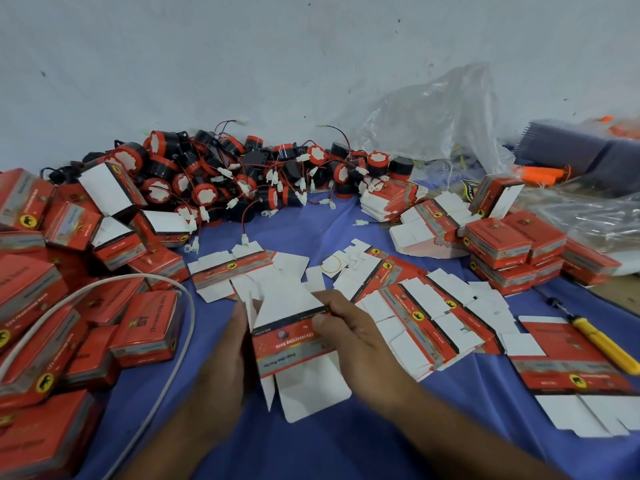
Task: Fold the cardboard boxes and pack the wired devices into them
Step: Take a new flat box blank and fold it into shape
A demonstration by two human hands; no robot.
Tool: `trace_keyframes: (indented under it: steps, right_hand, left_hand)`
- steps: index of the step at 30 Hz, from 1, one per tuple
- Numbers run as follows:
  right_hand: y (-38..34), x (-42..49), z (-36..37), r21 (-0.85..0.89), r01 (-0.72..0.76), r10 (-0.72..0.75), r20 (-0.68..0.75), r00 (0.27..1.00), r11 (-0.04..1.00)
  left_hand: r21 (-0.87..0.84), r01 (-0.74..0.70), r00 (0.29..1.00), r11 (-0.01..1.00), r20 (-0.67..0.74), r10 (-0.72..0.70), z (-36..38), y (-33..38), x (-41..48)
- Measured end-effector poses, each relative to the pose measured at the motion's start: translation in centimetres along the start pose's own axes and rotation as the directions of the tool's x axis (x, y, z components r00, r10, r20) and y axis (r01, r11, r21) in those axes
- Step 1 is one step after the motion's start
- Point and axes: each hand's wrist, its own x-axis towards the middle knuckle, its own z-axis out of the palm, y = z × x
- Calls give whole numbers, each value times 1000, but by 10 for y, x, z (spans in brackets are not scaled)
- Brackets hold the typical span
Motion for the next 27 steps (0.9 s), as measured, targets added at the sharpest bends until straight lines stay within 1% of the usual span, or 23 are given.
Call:
trace_keyframes:
  steps: [3,7,9,11,13,16,17,18,19,21,22,24,26,27]
  right_hand:
    - [2,-2,2,85,36,-36,2,999,996]
    - [-2,-5,5,165,115,-125,56,991,980]
    - [-3,-3,4,231,87,-107,78,991,969]
    - [-5,-1,3,267,60,-85,82,993,962]
    - [-6,-2,4,218,76,-94,76,993,973]
    - [-6,-5,8,-73,162,-159,47,986,984]
    - [-5,-6,9,-120,172,-170,27,985,978]
    - [-3,-6,10,-129,169,-169,13,986,977]
    - [-1,-6,10,-146,174,-176,1,984,974]
    - [-3,-5,11,-199,207,-218,-37,975,958]
    - [-4,-4,10,-210,226,-241,-46,970,951]
    - [-10,-1,8,-159,214,-224,-50,973,964]
    - [-9,0,4,-96,189,-192,-23,981,977]
    - [-8,-1,2,-81,187,-188,-2,982,979]
  left_hand:
    - [-116,6,1000,993,-1,-6,-4,6,1]
    - [-156,-20,1000,988,-20,17,-8,11,4]
    - [-158,-11,1000,987,-22,7,-10,10,5]
    - [-126,-23,1000,992,-20,20,-10,8,4]
    - [-122,-67,998,990,-17,65,-9,6,5]
    - [-111,-145,988,983,36,150,-8,6,8]
    - [-88,-152,987,984,44,156,-7,5,7]
    - [-37,-174,984,984,36,176,-5,4,6]
    - [79,-234,972,969,32,232,-4,3,5]
    - [375,-364,926,852,48,375,-1,-1,2]
    - [448,-398,908,801,67,414,-1,-1,0]
    - [486,-430,896,761,125,426,-3,-2,-2]
    - [539,-454,888,709,203,414,-6,-2,-3]
    - [540,-451,891,711,222,396,-6,-2,-3]
